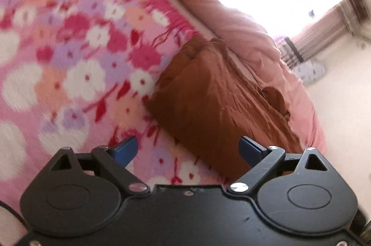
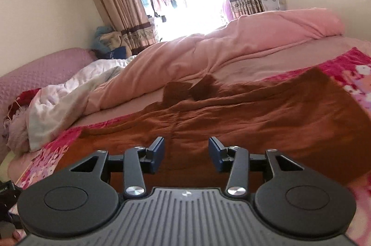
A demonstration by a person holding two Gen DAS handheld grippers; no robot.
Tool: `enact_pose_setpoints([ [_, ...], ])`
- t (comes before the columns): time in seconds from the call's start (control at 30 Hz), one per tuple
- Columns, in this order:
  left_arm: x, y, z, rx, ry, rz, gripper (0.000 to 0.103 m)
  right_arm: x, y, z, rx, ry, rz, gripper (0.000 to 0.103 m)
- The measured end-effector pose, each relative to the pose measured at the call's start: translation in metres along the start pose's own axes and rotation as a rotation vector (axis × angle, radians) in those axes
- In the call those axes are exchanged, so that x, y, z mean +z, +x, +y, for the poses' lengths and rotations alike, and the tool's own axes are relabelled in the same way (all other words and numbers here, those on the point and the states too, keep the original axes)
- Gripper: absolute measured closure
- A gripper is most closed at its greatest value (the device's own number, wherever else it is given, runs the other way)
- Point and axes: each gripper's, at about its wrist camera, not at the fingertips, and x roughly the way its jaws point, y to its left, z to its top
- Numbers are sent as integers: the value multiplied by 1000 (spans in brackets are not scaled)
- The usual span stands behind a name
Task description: Fold large clothes
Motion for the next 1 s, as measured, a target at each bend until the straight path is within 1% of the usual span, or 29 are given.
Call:
enact_pose_setpoints([
  [0.07,3,11,6,-29,-57,9,8,-4,14,8,4,-4,17,51],
  [0.1,4,14,8,-38,-67,7,8,-6,20,10,-8,-8,26,51],
  [0.17,8,19,7,-48,-72,-14,8,-13,29,14,-36,-16,42,51],
  [0.23,14,26,5,-51,-68,-16,8,-20,37,16,-67,-25,56,51],
  [0.3,18,33,3,-53,-58,-18,8,-27,44,14,-80,-32,68,50],
  [0.4,21,41,0,-55,-46,-33,7,-37,47,15,-85,-50,63,50],
  [0.53,23,51,-4,-66,-62,-66,5,-40,45,18,-96,-70,59,49],
  [0.7,24,58,-7,-73,-75,-87,7,-39,48,19,-95,-61,62,48],
  [0.73,25,59,-9,-66,-70,-86,9,-39,48,19,-97,-61,63,48],
  [0.8,26,61,-10,-58,-59,-85,26,-39,48,20,-100,-61,64,48],
  [0.83,26,65,-11,-59,-66,-80,40,-39,48,21,-101,-62,65,48],
  [0.9,27,67,-7,-75,-76,-68,47,-37,49,21,-105,-61,68,48],
  [0.97,27,66,-5,-78,-72,-74,55,-38,51,21,-108,-64,70,48],
  [1.0,28,65,-5,-84,-70,-76,58,-38,52,22,-109,-66,71,48],
])
